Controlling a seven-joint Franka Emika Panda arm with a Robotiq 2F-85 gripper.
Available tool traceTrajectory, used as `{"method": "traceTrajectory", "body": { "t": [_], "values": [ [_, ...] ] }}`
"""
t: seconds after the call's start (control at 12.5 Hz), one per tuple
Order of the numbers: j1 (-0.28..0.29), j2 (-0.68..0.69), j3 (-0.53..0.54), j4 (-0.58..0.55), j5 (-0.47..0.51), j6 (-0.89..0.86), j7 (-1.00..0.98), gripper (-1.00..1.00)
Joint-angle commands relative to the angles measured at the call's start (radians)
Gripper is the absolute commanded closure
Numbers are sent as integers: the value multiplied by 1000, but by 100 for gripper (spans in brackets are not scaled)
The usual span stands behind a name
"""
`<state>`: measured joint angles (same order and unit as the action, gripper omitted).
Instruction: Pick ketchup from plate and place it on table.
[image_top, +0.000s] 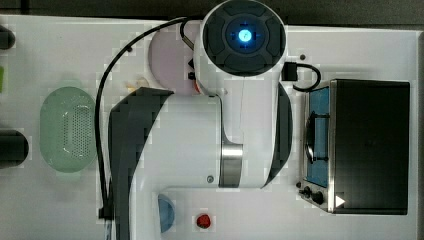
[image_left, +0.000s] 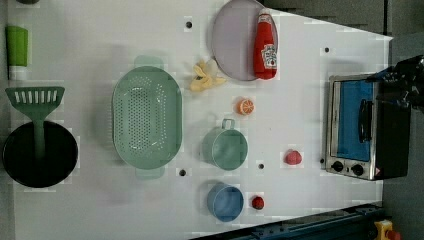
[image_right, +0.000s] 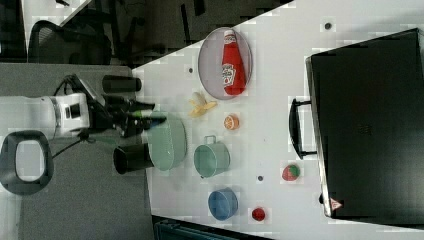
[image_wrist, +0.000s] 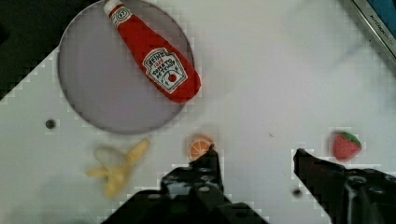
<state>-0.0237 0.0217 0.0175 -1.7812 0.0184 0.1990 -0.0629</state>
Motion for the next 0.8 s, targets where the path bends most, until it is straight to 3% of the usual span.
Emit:
{"method": "traceTrajectory", "body": {
  "t": [0.08,0.24,0.8],
  "values": [
    [-105,-289,42,-112,12,-200,32,-58],
    [-104,-272,45,-112,12,-189,30,-100],
    [-95,-45,92,-109,12,-2,-43,-100]
  ]
}}
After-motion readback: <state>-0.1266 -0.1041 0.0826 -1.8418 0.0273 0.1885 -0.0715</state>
